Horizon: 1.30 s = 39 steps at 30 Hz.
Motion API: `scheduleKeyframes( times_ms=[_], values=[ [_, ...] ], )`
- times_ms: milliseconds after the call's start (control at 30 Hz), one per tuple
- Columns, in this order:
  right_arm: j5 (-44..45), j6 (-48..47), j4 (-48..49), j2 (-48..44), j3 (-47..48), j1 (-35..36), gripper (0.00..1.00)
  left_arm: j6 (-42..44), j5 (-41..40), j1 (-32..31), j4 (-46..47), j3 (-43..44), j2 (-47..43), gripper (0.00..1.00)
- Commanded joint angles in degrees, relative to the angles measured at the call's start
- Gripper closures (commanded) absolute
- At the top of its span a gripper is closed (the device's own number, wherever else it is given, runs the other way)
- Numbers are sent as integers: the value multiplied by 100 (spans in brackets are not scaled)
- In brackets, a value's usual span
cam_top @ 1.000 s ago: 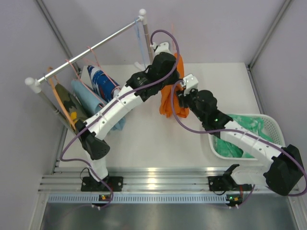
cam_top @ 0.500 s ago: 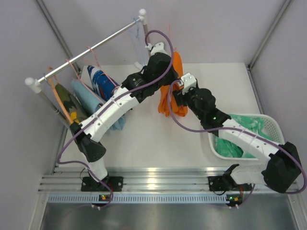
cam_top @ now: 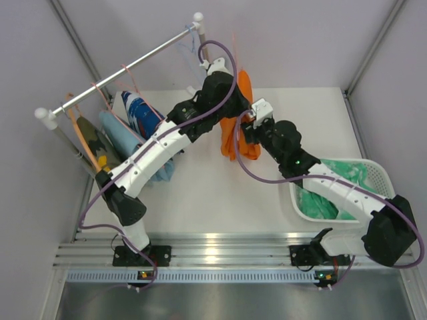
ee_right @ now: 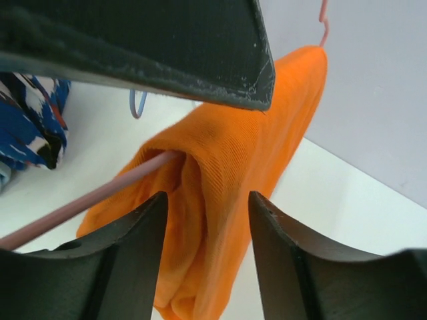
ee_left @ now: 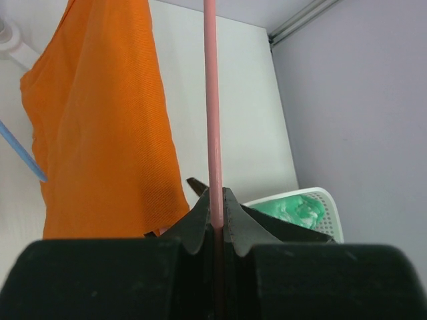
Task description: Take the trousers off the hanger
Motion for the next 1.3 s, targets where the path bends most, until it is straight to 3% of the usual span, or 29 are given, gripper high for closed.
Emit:
scheduleKeyframes(
  times_ms=[0,333,600,800,1033,1267],
  values=[
    [-257,361,830,20,-51,-201,49,17,384,-146,1279,166,-697,100],
    [-363,45,1007,-156,-280,-218,100,166,165,-146,1252,78,-758,100],
    [-144,54,797,-402,-61,-280,100,333,112,-76,1217,-168,-820,100],
    [23,-95,409,-463,826,-289,100,316,-72,-76,1094,-563,-784,100],
    [410,-69,444,-542,1582,-289,100,132,-284,-50,1094,-932,-785,100],
    [779,-350,830,-736,1723,-289,100,-132,-135,135,1120,-1240,-837,100]
  ],
)
